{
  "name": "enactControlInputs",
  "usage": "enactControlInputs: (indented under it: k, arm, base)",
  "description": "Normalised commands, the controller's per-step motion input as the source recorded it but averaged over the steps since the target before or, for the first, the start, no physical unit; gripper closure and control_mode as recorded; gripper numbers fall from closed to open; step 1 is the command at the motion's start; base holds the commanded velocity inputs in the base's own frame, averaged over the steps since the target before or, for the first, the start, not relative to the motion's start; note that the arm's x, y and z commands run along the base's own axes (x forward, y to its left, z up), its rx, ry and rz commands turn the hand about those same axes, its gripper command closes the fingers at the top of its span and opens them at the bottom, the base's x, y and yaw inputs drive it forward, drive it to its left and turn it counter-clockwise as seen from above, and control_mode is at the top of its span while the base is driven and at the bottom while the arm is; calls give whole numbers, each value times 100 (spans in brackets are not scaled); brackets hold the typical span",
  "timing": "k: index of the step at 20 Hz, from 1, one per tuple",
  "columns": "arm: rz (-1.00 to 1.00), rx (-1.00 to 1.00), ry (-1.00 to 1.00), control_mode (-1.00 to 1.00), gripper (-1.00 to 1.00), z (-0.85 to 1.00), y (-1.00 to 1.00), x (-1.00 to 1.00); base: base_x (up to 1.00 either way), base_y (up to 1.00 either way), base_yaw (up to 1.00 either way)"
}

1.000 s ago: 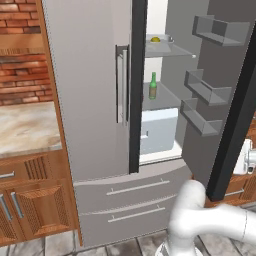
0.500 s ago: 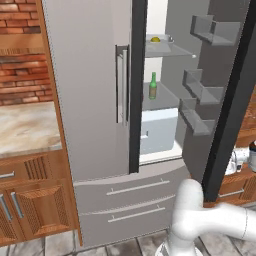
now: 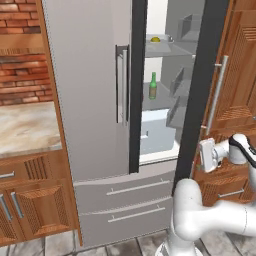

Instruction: Place the tupperware on the top shelf of the fridge. Make space for the tupperware among the existing items by rearranging them on the shelves if needed. Close the fridge door when finished.

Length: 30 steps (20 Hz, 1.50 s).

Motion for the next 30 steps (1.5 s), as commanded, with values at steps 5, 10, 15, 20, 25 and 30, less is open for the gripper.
enactControlInputs:
  k: [5,10,15,20,25,30]
  arm:
    - [6,0,-35,-100,-100,22,81,0]
    - [-38,-5,-53,-100,-100,41,74,-1]
    - [-68,-16,-47,-100,-100,25,68,10]
    - [-70,-12,-29,-100,-100,9,51,48]
    - [-45,-1,-2,-100,-100,33,-4,96]
    - [-35,0,0,-100,-100,24,-12,97]
  base:
    - [0,0,0]
    - [0,0,0]
    - [0,0,0]
    - [0,0,0]
    - [0,0,0]
    - [0,0,0]
